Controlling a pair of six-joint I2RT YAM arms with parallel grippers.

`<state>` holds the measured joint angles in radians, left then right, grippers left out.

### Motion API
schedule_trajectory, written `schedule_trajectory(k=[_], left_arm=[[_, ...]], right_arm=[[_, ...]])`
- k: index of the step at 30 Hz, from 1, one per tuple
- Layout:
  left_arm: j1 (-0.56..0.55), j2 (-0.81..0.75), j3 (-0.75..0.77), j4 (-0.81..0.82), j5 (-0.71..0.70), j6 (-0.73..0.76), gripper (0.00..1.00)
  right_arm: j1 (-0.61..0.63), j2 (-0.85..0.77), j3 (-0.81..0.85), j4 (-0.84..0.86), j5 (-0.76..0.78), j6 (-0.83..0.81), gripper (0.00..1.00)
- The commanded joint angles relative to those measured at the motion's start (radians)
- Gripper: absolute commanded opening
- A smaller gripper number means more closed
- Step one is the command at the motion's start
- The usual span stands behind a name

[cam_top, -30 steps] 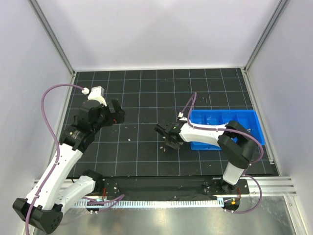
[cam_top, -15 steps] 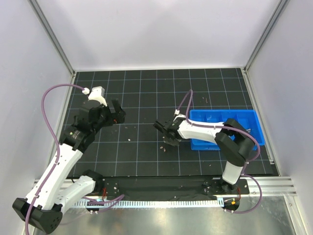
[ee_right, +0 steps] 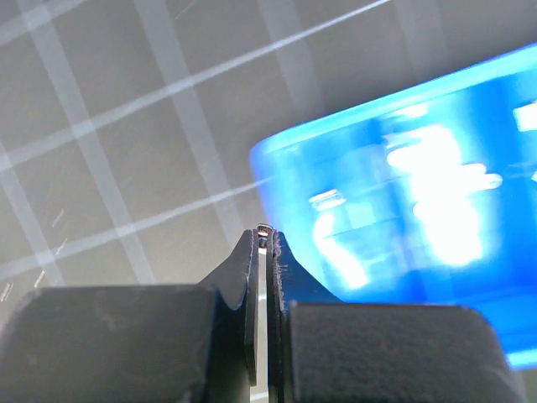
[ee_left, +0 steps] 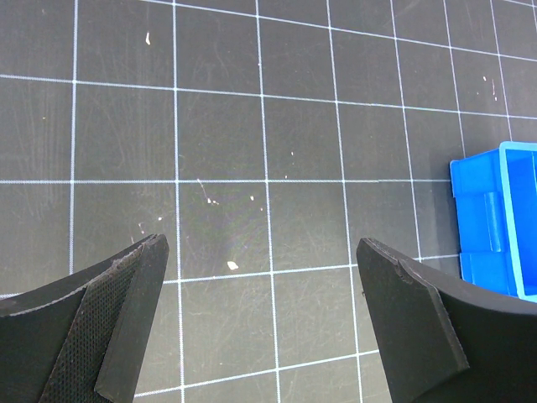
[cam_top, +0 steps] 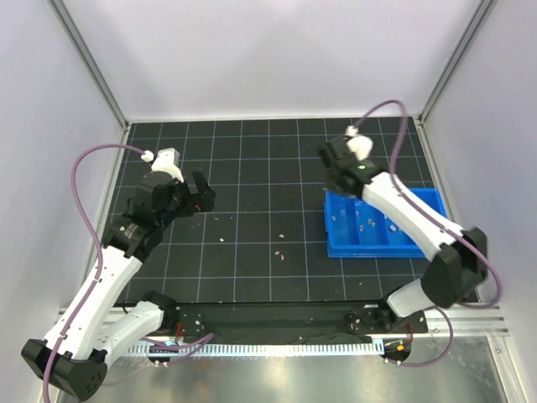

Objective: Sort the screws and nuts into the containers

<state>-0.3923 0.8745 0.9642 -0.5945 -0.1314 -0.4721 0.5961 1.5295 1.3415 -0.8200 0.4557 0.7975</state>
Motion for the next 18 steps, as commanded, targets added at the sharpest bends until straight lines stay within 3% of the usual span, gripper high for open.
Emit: schedule_trajectory(k=[1, 8, 10, 14, 18], left_arm=[[-0.003, 0.004, 0.001, 0.038, -0.004, -0.007, 1.00], [-0.003, 0.012, 0.005, 0.035, 0.000, -0.007, 1.00], [-0.003, 0.011, 0.002, 0.033, -0.011, -0.005, 1.00], [-0.003, 0.012, 0.005, 0.033, -0.013, -0.005, 1.00], [-0.003, 0.012, 0.005, 0.033, 0.001, -0.007, 1.00]], right_arm=[[-0.093, -0.104, -0.089, -0.065, 0.031, -0.099, 0.01], [-0.130, -0.105, -0.214, 0.001, 0.014, -0.133, 0.02], [-0.130, -0.094, -0.217, 0.002, 0.012, -0.138, 0.06], [-0.128, -0.106, -0.177, -0.022, 0.003, -0.158, 0.43], [-0.064, -0.118, -0.082, -0.022, -0.022, -0.184, 0.58]])
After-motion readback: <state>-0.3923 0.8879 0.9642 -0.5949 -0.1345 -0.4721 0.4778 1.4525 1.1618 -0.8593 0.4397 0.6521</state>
